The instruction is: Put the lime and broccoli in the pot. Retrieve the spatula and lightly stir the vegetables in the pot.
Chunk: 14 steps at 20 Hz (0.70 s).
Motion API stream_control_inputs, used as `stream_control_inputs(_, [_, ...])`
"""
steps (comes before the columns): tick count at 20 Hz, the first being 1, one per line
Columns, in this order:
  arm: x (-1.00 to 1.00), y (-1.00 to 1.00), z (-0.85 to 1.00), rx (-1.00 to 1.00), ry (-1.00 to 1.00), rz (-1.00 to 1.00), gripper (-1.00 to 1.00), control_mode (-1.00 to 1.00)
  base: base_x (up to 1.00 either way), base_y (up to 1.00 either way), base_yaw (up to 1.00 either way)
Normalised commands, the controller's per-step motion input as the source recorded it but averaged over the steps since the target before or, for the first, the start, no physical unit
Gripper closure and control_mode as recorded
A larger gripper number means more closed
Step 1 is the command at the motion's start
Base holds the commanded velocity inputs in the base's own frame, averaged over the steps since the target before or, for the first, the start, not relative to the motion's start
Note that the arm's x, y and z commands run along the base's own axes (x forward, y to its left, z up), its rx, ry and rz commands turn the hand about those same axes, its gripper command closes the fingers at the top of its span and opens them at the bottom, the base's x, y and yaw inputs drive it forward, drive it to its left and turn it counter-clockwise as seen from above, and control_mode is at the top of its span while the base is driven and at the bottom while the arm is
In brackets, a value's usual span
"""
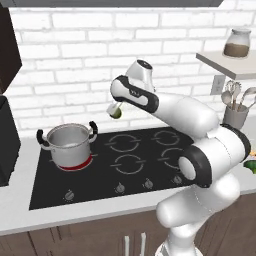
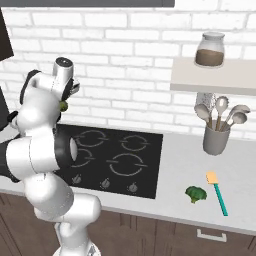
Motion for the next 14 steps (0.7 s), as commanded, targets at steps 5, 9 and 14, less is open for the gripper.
stream_control_inputs(5, [0.19, 1.0, 0.0, -0.06, 0.16, 0.06, 1.0, -1.0, 0.0, 0.0, 0.0])
stream_control_inputs(9, [0.12, 1.0, -0.18, -0.12, 0.1, 0.05, 1.0, -1.0, 0.0, 0.0, 0.0])
stream_control_inputs(14, [0.52, 1.0, -0.83, -0.08, 0.0, 0.03, 1.0, -1.0, 0.0, 0.0, 0.0])
